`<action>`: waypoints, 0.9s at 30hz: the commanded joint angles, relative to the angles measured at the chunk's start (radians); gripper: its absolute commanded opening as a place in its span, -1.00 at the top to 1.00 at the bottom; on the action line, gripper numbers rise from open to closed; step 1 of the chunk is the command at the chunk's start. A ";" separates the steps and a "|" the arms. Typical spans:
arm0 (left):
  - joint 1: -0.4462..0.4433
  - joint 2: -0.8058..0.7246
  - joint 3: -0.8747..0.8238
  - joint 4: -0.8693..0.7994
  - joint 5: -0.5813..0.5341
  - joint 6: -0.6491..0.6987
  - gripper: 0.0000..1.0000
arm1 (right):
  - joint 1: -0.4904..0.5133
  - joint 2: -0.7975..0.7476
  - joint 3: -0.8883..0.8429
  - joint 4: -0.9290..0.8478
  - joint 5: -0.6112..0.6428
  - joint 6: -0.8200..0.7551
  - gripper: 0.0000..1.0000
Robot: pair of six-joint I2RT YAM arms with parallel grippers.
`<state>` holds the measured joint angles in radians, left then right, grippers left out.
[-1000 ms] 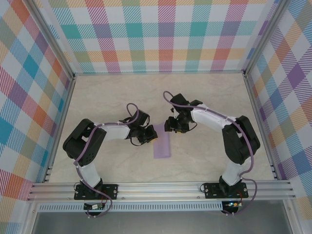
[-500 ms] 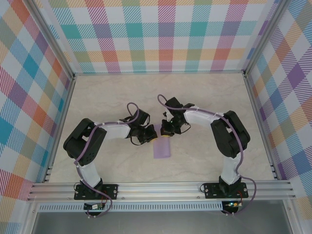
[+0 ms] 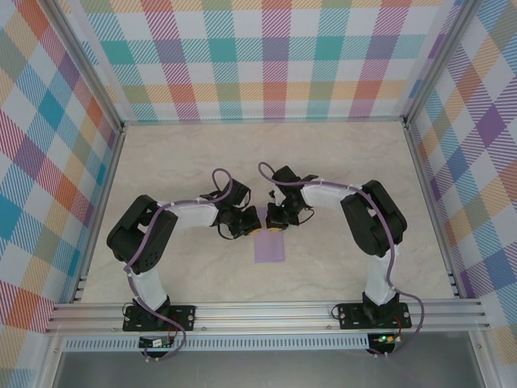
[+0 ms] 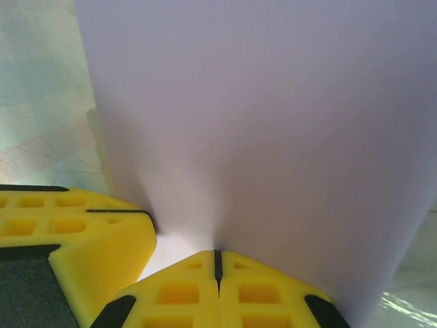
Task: Fold a paper plane with a square sheet of paper (pick it up from the middle)
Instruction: Fold the square sheet of paper in half at the center of the table.
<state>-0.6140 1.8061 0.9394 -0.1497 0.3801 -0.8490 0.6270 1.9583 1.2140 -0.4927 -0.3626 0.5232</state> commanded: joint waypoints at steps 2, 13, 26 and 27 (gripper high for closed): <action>-0.007 0.104 -0.077 -0.214 -0.154 -0.024 1.00 | -0.033 -0.028 -0.082 0.003 0.033 -0.055 1.00; -0.007 0.125 -0.104 -0.215 -0.175 -0.034 1.00 | -0.147 -0.166 -0.225 0.037 0.008 -0.123 1.00; -0.011 0.122 -0.096 -0.197 -0.151 -0.024 1.00 | -0.083 -0.109 -0.100 0.169 -0.144 -0.040 1.00; -0.012 0.124 -0.094 -0.197 -0.150 -0.023 1.00 | -0.081 -0.092 -0.093 0.176 -0.150 -0.040 1.00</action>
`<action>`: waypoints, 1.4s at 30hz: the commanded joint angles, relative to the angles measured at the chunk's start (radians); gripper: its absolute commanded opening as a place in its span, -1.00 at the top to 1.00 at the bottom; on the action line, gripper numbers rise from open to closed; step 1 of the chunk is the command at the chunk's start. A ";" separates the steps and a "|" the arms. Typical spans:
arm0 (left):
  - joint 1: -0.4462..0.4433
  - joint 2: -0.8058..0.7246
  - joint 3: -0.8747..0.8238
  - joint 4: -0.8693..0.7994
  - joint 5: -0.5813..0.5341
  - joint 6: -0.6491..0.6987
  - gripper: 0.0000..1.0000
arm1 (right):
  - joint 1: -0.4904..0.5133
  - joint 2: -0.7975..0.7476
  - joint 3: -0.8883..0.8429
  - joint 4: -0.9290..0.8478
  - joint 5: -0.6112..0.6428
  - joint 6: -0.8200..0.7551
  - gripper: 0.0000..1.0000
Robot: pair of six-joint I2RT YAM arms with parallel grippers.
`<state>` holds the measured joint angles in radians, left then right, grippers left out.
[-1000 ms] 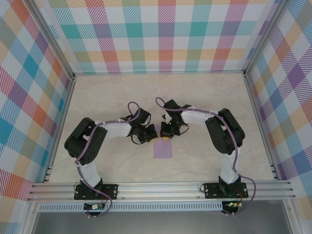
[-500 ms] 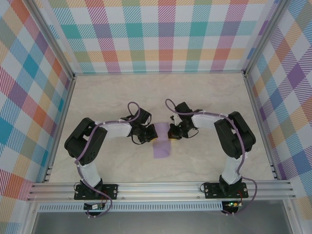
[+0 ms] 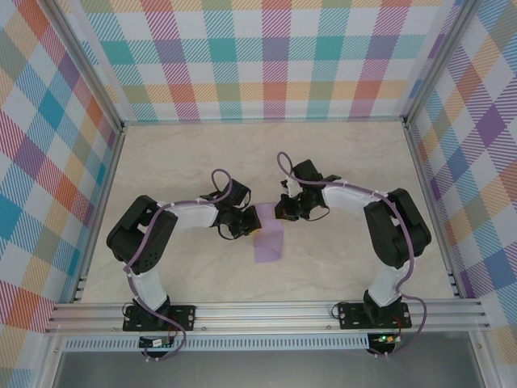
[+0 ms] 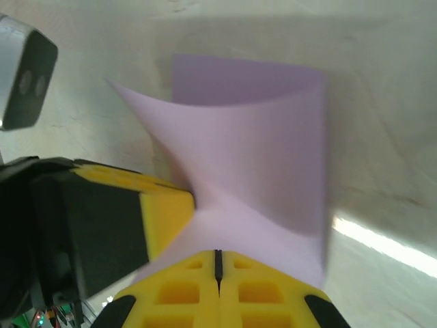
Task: Fold a paper plane with a square sheet of paper (pick it up from the middle)
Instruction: Fold the square sheet of paper in half at the center of the table.
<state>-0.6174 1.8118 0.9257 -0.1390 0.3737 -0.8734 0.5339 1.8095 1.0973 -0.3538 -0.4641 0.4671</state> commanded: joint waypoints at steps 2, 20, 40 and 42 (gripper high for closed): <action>-0.008 0.120 -0.079 -0.211 -0.142 0.002 1.00 | 0.014 0.080 0.032 0.055 -0.058 0.018 1.00; -0.010 0.130 -0.090 -0.215 -0.145 0.006 1.00 | -0.120 0.004 -0.076 0.105 0.070 -0.022 1.00; -0.016 0.149 -0.058 -0.252 -0.154 0.044 1.00 | -0.045 0.179 0.049 0.137 0.043 0.063 1.00; -0.016 0.152 -0.066 -0.244 -0.150 0.045 1.00 | -0.074 0.184 0.043 0.135 0.087 0.067 1.00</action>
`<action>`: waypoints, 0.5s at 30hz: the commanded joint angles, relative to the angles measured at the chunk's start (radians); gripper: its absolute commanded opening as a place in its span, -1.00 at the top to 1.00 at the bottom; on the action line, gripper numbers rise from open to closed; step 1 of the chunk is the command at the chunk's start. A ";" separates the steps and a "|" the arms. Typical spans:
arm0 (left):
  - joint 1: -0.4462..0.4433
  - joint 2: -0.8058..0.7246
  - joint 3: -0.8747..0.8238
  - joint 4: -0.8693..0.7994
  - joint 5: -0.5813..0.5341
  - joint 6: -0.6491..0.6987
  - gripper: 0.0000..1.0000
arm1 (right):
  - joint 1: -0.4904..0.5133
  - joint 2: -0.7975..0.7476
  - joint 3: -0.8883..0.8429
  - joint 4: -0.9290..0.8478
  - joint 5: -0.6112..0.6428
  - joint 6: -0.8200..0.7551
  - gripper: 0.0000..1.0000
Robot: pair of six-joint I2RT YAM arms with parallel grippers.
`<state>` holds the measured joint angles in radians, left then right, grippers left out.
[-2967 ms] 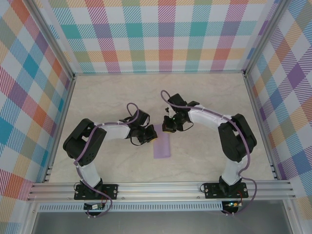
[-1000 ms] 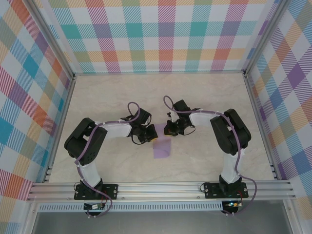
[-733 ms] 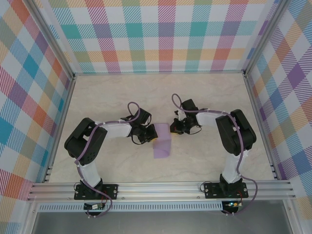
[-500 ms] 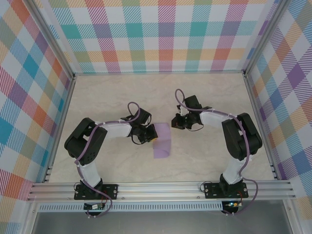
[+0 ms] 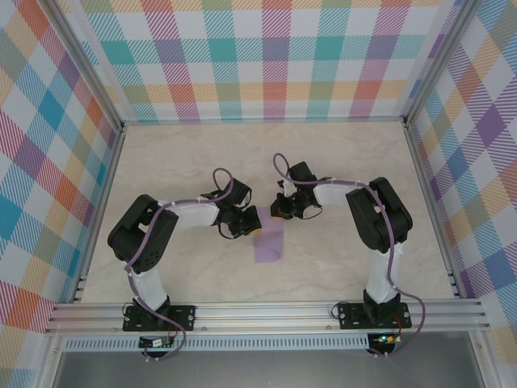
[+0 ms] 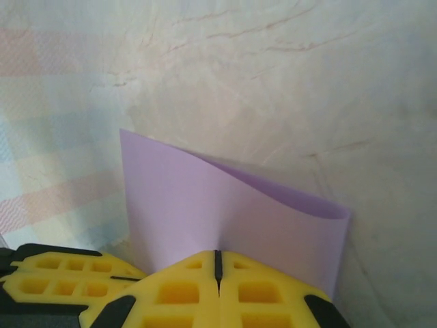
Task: Fold a paper plane with a square sheet of paper (pick it up from the middle)
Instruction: Fold the square sheet of paper in half at the center of the table.
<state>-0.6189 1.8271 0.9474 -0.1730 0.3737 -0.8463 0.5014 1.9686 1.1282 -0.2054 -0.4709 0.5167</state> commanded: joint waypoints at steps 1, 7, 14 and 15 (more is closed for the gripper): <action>-0.015 0.136 -0.093 -0.203 -0.147 0.018 1.00 | -0.057 0.028 0.011 -0.014 0.109 0.023 1.00; -0.018 0.138 -0.123 -0.179 -0.144 0.020 1.00 | -0.138 -0.002 0.005 -0.014 0.149 0.089 1.00; -0.021 0.144 -0.118 -0.168 -0.144 0.016 1.00 | -0.092 -0.139 -0.032 0.003 0.078 0.096 1.00; -0.021 0.146 -0.117 -0.169 -0.144 0.016 1.00 | -0.072 -0.150 -0.041 -0.008 0.068 0.085 1.00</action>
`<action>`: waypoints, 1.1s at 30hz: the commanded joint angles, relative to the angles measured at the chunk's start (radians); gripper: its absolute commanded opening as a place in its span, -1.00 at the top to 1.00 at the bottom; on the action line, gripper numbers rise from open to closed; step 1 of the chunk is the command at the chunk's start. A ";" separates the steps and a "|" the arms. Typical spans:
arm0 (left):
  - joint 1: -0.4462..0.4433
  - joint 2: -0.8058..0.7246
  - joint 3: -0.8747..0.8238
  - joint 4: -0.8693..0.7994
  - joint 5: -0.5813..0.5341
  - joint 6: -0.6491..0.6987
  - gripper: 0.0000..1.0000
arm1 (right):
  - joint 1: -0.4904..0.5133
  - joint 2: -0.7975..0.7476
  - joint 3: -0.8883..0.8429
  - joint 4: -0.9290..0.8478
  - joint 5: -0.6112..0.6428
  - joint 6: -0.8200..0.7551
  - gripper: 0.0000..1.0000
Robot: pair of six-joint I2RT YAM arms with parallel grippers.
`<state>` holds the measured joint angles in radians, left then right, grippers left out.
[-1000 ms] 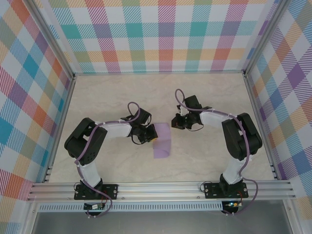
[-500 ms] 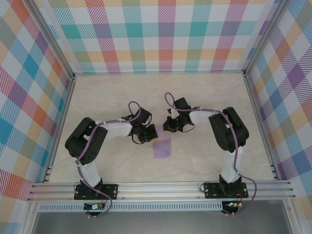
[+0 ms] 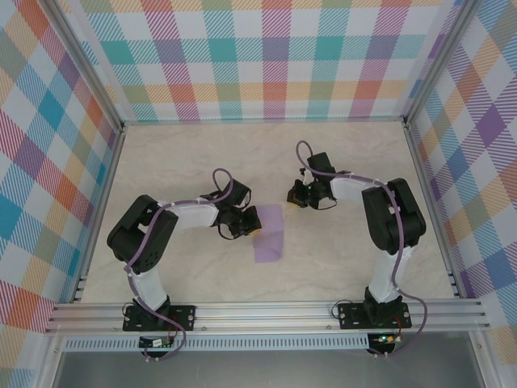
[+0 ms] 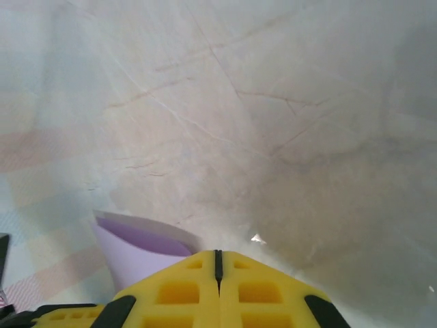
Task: Fold a paper plane with a square sheet of paper (pick it up from the middle)
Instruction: Fold the square sheet of paper in half at the center of the table.
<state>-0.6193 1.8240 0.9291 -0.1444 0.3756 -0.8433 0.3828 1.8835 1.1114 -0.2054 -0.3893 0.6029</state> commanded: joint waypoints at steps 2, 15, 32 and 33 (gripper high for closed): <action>-0.022 0.148 -0.098 -0.196 -0.148 0.013 1.00 | 0.088 -0.088 -0.054 -0.014 -0.019 -0.005 1.00; -0.025 0.162 -0.096 -0.191 -0.158 0.000 1.00 | 0.188 -0.065 -0.132 -0.099 -0.128 -0.068 1.00; -0.025 0.176 -0.107 -0.175 -0.156 -0.018 1.00 | 0.185 -0.227 -0.281 -0.207 0.033 -0.160 1.00; -0.025 0.176 -0.105 -0.178 -0.155 -0.016 1.00 | 0.185 -0.261 -0.289 -0.185 0.028 -0.158 1.00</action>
<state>-0.6209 1.8297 0.9253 -0.1207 0.3824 -0.8482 0.5674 1.6913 0.8471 -0.3477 -0.4133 0.4721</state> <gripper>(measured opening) 0.040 0.044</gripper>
